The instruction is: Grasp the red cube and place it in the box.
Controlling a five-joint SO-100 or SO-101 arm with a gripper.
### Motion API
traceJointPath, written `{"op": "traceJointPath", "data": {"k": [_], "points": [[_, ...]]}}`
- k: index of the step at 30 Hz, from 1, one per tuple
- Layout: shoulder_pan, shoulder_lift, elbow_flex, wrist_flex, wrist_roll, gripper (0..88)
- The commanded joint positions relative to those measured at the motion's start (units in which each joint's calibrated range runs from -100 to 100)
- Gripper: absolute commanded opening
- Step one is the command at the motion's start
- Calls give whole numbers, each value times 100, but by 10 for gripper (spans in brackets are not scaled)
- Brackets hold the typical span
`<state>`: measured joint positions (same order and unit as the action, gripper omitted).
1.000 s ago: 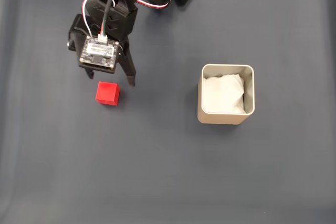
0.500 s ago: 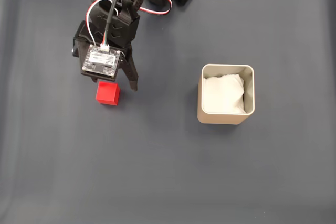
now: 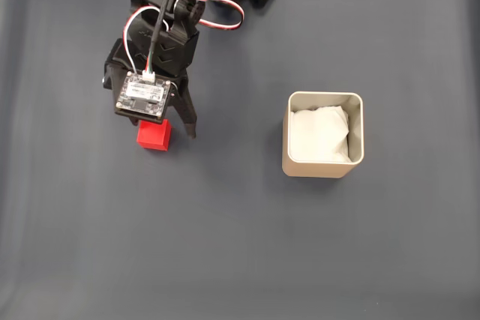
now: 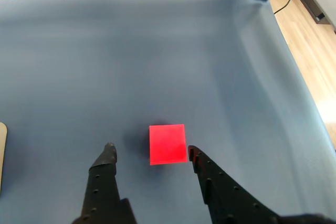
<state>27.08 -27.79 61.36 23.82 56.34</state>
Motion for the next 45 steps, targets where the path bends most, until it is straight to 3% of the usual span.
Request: {"op": "traceJointPath", "data": {"k": [1,45], "points": [[73,69,-317,-94,-5,339],[87,756,-71,-896,78,343]]}}
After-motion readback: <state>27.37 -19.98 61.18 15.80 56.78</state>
